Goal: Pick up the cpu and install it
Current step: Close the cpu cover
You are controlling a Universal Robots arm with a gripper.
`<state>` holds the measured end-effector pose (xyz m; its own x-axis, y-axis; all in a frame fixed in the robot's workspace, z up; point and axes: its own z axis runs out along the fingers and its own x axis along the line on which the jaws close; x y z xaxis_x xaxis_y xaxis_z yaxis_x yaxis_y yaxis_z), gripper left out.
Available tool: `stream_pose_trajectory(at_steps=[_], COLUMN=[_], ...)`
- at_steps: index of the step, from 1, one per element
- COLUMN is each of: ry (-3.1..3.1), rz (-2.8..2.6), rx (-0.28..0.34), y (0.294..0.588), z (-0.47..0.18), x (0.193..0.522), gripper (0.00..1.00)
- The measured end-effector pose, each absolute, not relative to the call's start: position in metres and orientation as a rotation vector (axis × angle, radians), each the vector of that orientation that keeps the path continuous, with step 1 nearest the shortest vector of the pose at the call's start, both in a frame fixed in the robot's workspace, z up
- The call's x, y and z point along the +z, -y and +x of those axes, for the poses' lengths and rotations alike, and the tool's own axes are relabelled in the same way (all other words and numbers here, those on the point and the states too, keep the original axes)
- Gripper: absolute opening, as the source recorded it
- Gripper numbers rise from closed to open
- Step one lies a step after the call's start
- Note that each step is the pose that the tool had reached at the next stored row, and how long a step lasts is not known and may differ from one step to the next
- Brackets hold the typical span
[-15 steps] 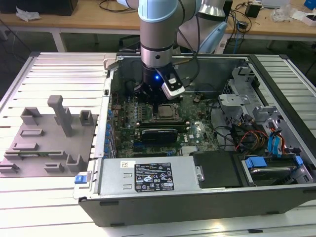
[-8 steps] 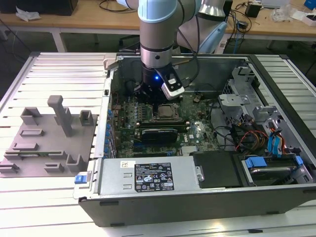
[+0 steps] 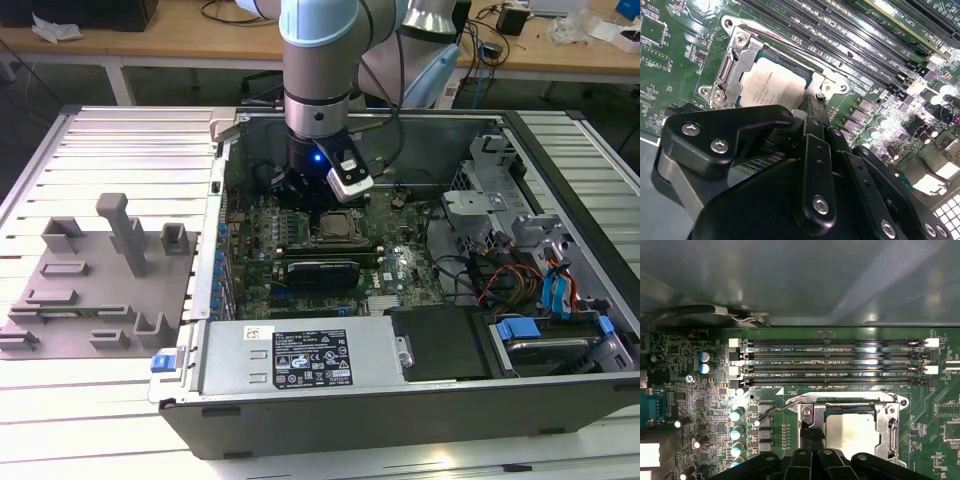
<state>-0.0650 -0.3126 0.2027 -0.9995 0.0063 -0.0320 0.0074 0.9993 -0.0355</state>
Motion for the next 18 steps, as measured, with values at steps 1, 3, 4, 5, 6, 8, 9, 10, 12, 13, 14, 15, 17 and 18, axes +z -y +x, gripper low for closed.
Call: stream_pose_trajectory(at_steps=[1, 3, 4, 5, 6, 8, 9, 10, 12, 13, 14, 15, 17, 18], ry=[-3.109, -3.109, -3.109, -3.108, -3.109, -3.109, -3.109, -3.109, -3.109, -3.109, -3.109, -3.109, -3.109, -3.109], rz=[0.011, 0.011, 0.011, 0.011, 0.011, 0.011, 0.011, 0.011, 0.011, 0.011, 0.011, 0.011, 0.011, 0.011], rx=[-0.055, -0.055, -0.054, -0.053, -0.055, -0.055, -0.055, -0.055, -0.055, -0.055, -0.055, -0.055, -0.055, -0.055], y=[0.313, 0.313, 0.313, 0.312, 0.313, 0.313, 0.313, 0.313, 0.313, 0.313, 0.313, 0.313, 0.313, 0.313], z=[-0.065, -0.065, -0.065, -0.065, -0.065, -0.065, -0.065, -0.065, -0.065, -0.065, -0.065, -0.065, -0.065, -0.065], x=[0.203, 0.202, 0.203, 0.205, 0.206, 0.209, 0.211, 0.213, 0.217, 0.219, 0.222, 0.224, 0.236, 0.238], gripper=[0.11, 0.11, 0.11, 0.11, 0.11, 0.11, 0.11, 0.11, 0.11, 0.11, 0.11, 0.11, 0.11, 0.11])
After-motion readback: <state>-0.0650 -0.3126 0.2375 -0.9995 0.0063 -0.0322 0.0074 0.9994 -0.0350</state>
